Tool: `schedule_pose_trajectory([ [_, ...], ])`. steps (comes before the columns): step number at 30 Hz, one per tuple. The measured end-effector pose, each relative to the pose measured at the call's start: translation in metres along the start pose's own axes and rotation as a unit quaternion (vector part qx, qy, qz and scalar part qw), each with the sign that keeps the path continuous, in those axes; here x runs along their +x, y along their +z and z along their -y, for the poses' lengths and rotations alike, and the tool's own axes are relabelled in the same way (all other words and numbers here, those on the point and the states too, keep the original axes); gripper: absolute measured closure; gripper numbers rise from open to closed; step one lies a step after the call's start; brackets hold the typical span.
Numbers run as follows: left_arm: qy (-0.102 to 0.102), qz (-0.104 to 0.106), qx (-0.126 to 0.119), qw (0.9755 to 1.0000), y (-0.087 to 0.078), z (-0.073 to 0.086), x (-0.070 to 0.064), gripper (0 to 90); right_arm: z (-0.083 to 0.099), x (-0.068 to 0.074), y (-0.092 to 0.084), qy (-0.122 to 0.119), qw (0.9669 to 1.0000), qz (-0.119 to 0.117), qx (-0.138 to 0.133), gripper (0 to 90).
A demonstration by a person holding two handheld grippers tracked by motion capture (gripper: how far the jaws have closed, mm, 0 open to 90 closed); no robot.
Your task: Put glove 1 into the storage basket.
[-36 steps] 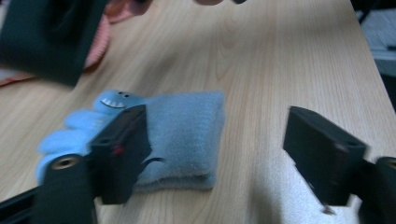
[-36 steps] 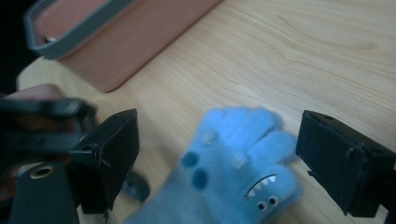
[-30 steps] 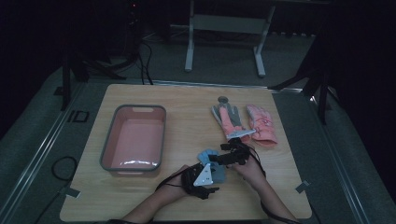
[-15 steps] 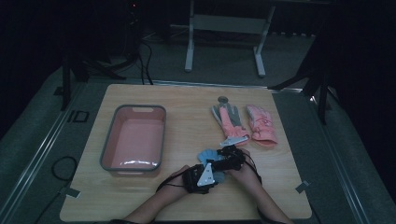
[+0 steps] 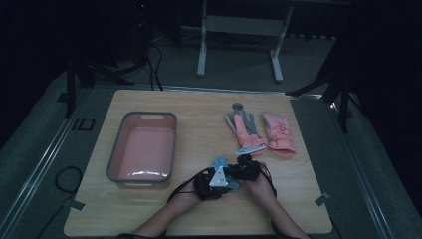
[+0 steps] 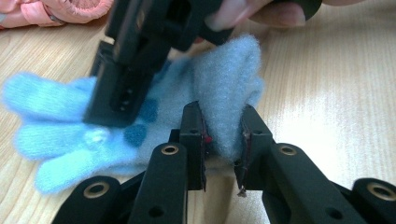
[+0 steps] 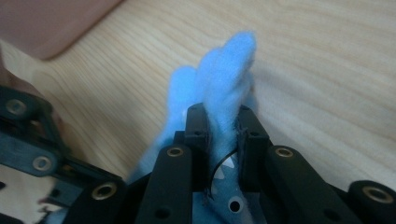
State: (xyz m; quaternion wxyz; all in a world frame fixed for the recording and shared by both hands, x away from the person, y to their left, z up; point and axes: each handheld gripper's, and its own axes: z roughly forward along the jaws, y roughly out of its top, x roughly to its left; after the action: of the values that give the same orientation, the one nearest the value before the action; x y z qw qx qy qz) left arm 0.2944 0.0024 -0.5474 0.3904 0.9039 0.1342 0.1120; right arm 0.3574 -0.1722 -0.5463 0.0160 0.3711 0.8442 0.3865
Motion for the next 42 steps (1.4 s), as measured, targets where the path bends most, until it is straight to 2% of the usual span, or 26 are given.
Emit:
schedule_pose_trajectory([
  [7, 0.0, -0.006, -0.01, 0.9999, -0.02, -0.016, 0.006, 77.1, -0.018, 0.004, -0.016, 0.0, 0.9998, -0.011, -0.019, 78.9],
  [11, 0.012, -0.018, -0.006, 0.9998, -0.035, -0.028, 0.01, 77.2, -0.033, 0.008, -0.024, -0.003, 0.9995, -0.011, -0.029, 78.9],
  [18, 0.019, -0.027, 0.001, 0.9994, -0.067, -0.046, 0.026, 77.2, -0.061, 0.018, -0.034, -0.015, 0.9986, -0.011, -0.05, 78.9],
  [23, 0.027, -0.034, 0.006, 0.999, -0.086, -0.053, 0.034, 77.1, -0.081, 0.026, -0.038, -0.017, 0.9979, -0.023, -0.059, 79.0],
  [32, 0.019, -0.041, 0.011, 0.9989, -0.116, -0.046, 0.048, 77.1, -0.111, 0.047, -0.029, -0.037, 0.9967, -0.036, -0.063, 79.0],
  [38, 0.005, -0.053, 0.014, 0.9985, -0.136, -0.032, 0.057, 77.2, -0.129, 0.062, -0.014, -0.046, 0.9959, -0.047, -0.063, 79.0],
  [42, 0.001, -0.064, 0.024, 0.9977, -0.149, -0.021, 0.062, 77.1, -0.141, 0.073, -0.001, -0.057, 0.9952, -0.055, -0.057, 79.0],
])
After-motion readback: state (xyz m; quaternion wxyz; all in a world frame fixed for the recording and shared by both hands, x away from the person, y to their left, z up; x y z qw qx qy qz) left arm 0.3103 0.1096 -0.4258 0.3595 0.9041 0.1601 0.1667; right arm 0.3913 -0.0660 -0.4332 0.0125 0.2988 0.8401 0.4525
